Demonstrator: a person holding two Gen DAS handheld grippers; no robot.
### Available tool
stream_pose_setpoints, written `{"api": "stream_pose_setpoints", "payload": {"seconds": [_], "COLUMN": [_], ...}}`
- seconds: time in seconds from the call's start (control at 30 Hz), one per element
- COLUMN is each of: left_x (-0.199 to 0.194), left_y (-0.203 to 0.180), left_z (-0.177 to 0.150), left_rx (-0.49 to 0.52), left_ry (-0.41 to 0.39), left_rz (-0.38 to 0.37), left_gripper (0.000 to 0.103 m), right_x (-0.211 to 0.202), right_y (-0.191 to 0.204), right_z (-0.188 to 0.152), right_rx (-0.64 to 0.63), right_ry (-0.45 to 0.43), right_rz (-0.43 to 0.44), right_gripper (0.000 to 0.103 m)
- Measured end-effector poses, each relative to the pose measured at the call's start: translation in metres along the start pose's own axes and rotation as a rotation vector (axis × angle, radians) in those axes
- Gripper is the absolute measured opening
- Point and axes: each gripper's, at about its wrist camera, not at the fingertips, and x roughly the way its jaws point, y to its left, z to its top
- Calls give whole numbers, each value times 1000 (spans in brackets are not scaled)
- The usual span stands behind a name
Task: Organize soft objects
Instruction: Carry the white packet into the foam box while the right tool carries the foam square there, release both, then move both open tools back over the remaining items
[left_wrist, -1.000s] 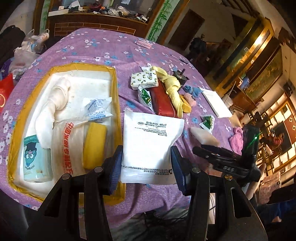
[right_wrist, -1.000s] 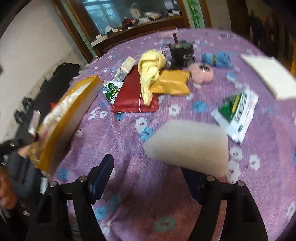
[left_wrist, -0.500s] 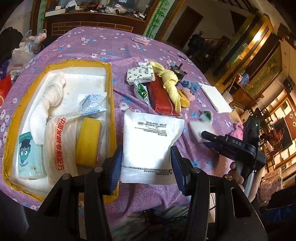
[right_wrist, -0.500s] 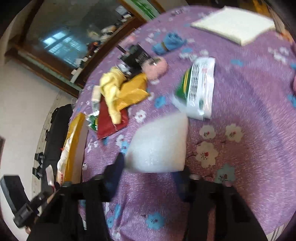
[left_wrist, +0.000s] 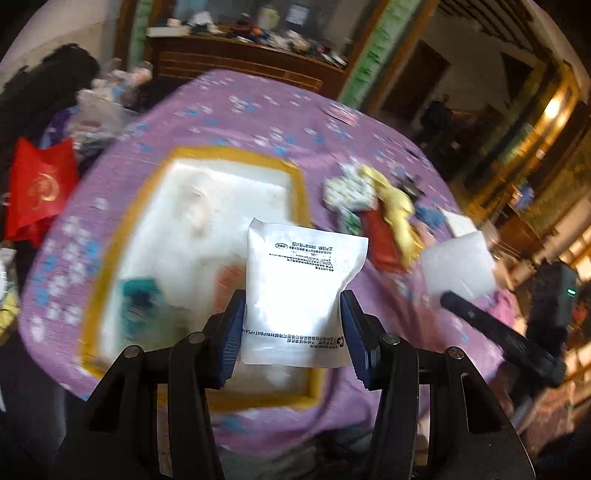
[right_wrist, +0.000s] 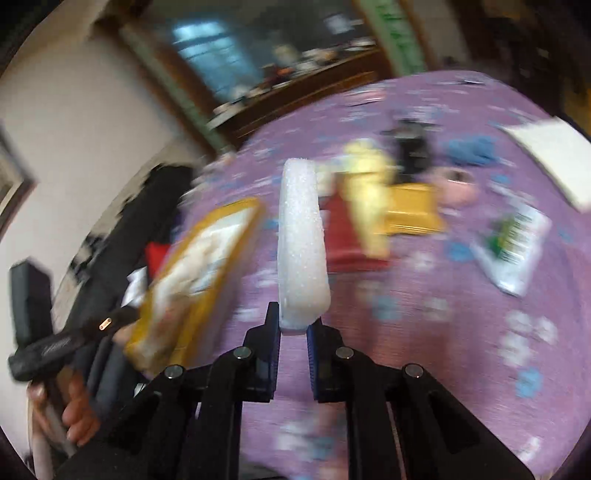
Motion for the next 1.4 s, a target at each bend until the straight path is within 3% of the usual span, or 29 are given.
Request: {"api": "stream_pose_setpoints", "payload": {"seconds": [0.1, 0.23, 0.3, 0.43, 0.6, 0.67, 0.73, 0.77, 0.87, 1.0, 1.13, 1.23, 1.4], "left_x": [2, 23, 39, 61, 82, 87, 88, 87, 84, 75, 44, 19, 9], "left_y": [15, 33, 43, 53, 61, 63, 65, 67, 69, 67, 56, 42, -6], "left_z": [12, 31, 43, 60, 69, 72, 74, 74, 72, 62, 41, 21, -7], "left_rx": [-17, -43, -67, -76, -98, -120, -148, -168, -193, -200, -171, -134, -51], "left_ry": [-20, 15, 42, 72, 120, 130, 126, 124, 135, 141, 62, -6, 6], "left_rz": [59, 41, 6, 24, -6, -52, -116, -153, -163, -131, -70, -25, -125], "left_gripper": [50, 50, 50, 50, 51, 52, 64, 66, 66, 66, 66, 66, 66], "right_x": [30, 81, 108, 152, 173, 170, 163, 162, 146, 117, 90, 67, 40], "right_y": [31, 60, 69, 75, 80, 80, 78, 81, 82, 89, 81, 66, 28], "right_z": [11, 29, 40, 55, 56, 57, 55, 56, 52, 43, 20, 0, -24], "right_rx": [-58, -99, -109, -104, -75, -55, -44, -43, -43, -83, -112, -128, -111], "right_ry": [69, 170, 216, 301, 348, 355, 342, 333, 288, 229, 204, 167, 125], "right_rz": [102, 164, 161, 117, 87, 88, 92, 99, 150, 128, 140, 95, -22], "right_gripper": [11, 11, 11, 11, 13, 13, 16, 26, 54, 56, 59, 67, 67]}}
